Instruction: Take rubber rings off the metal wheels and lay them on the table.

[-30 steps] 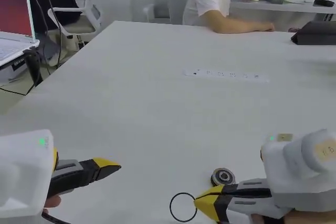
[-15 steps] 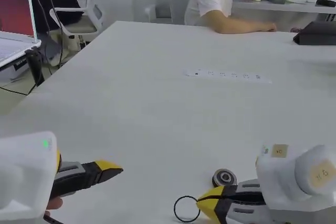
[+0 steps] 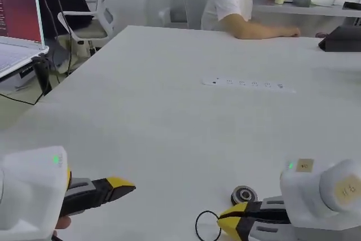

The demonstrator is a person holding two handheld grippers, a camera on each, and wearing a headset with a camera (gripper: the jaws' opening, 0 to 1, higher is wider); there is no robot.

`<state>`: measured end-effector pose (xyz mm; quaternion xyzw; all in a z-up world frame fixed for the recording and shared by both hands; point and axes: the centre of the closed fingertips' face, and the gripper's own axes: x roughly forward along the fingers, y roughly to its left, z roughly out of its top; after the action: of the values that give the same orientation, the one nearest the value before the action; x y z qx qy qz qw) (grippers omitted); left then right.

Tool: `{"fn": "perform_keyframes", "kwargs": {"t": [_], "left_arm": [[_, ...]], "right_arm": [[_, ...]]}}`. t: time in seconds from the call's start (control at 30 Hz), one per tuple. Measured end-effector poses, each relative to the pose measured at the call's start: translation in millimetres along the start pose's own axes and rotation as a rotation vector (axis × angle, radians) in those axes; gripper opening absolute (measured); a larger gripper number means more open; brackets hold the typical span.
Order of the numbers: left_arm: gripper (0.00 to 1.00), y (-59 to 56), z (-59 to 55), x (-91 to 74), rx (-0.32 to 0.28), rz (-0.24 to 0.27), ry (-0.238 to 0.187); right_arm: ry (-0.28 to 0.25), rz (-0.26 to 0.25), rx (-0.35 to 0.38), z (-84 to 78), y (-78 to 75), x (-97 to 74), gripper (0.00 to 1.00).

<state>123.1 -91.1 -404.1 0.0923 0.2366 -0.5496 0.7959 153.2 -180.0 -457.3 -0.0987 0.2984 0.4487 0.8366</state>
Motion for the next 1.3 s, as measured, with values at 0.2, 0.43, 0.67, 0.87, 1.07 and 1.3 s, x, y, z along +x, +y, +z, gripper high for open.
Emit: {"fn": "perform_keyframes", "kwargs": {"t": [0.2, 0.43, 0.67, 0.87, 1.07, 1.3], "left_arm": [[0.83, -0.3, -0.4, 0.1, 0.003, 0.001, 0.004], [0.82, -0.3, 0.1, -0.2, -0.001, 0.001, 0.0], [0.83, -0.8, 0.7, 0.1, 0.013, 0.0, 0.003], [0.84, -2.6, 4.5, 1.1, 0.031, -0.011, -0.007], [0.84, -5.3, 6.6, 2.1, 0.035, -0.029, -0.013], [0.84, -8.2, 11.0, 1.6, 0.043, -0.039, -0.028]], "right_arm": [[0.002, -0.011, 0.03, 1.2, -3.8, -1.7, 0.07], [-0.013, -0.048, 0.103, 7.8, -17.8, -9.7, 0.16], [-0.095, -0.091, 0.166, 27.2, -34.5, -27.7, 0.18], [-0.161, -0.1, 0.204, 39.7, -42.4, -48.5, 0.19], [-0.207, -0.109, 0.242, 47.7, -48.9, -76.4, 0.21], [-0.244, -0.138, 0.255, 45.3, -53.1, -103.6, 0.23]]}}
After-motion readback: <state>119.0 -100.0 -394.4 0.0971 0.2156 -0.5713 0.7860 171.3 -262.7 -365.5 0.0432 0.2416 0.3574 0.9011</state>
